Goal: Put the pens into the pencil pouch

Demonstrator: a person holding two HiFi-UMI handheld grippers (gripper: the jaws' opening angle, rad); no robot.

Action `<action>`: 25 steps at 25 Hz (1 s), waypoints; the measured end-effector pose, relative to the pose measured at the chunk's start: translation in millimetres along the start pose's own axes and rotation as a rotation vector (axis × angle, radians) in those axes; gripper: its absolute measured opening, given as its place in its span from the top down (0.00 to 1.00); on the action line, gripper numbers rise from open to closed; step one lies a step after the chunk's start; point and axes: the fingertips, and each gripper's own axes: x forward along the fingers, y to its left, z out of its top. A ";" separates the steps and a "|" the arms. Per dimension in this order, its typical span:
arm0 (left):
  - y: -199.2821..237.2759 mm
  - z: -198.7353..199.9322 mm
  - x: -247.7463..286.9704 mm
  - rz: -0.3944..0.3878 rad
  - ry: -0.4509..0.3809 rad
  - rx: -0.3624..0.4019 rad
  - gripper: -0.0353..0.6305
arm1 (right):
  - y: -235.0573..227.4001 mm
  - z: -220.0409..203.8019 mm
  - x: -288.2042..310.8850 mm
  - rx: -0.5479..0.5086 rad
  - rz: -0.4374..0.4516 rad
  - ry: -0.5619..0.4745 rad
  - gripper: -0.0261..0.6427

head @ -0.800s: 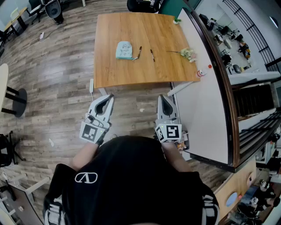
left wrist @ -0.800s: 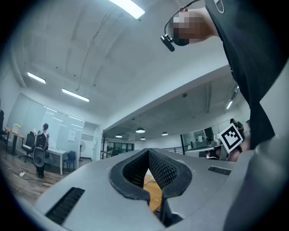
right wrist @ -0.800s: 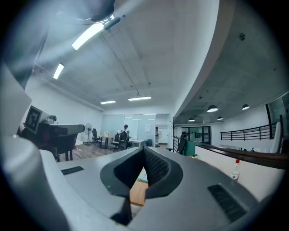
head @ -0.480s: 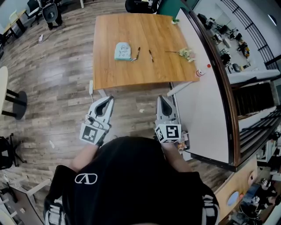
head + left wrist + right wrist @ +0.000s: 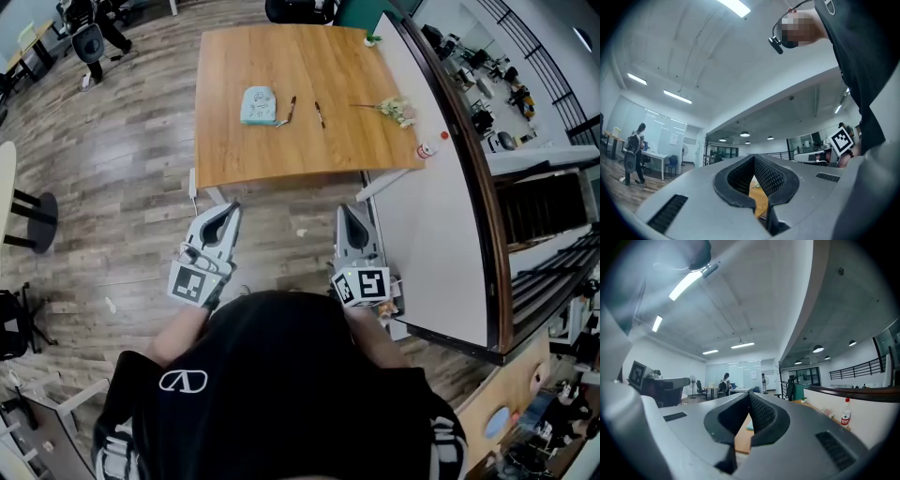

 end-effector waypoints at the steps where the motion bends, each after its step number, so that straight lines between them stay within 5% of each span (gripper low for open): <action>1: -2.9 -1.9 2.1 0.002 0.004 -0.001 0.94 | -3.2 -0.3 -1.9 0.001 0.002 -0.003 0.96; 14: -17.7 -30.1 45.2 0.082 0.065 0.026 0.94 | -63.0 -27.1 9.2 0.093 0.059 -0.007 0.96; 25: 116.1 -74.7 165.2 0.034 0.031 0.002 0.94 | -115.1 -42.1 165.7 0.056 -0.006 0.015 0.96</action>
